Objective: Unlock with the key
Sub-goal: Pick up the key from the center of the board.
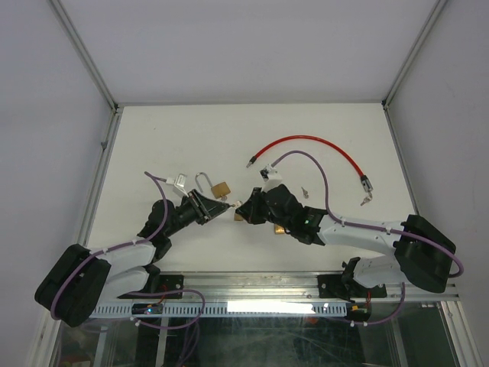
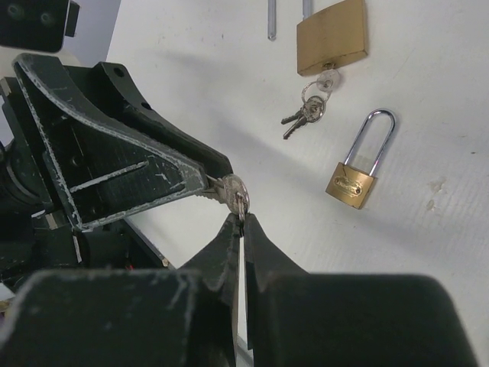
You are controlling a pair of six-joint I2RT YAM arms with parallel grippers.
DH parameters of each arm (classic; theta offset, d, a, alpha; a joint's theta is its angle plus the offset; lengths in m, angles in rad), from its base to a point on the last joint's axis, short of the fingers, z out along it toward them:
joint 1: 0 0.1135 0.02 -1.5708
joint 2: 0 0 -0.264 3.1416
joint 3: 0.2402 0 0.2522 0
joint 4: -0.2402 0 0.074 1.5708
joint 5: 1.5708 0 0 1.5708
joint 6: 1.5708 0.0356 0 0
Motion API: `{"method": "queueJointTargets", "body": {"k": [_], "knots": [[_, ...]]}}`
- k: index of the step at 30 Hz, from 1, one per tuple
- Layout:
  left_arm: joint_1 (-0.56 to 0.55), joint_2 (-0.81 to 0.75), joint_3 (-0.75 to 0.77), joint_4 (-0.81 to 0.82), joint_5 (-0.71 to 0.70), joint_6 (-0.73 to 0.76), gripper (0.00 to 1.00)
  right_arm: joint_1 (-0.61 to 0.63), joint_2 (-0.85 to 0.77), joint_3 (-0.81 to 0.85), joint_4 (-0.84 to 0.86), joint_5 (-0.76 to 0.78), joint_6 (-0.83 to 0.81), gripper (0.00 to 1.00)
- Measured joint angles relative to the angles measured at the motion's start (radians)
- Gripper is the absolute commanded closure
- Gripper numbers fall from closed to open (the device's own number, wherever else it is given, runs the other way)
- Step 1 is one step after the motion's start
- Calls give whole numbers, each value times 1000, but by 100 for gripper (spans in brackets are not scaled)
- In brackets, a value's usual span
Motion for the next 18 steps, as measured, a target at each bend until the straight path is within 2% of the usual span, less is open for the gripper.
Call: {"method": "queueJointTargets", "body": {"k": [11,18], "knots": [[-1,-16,15,-14,-8,3,79,2,0,0,6,-37,-19,100],[-1,-30,16,-13,-8,3,90,2,0,0,7,-46,-25,100]]}}
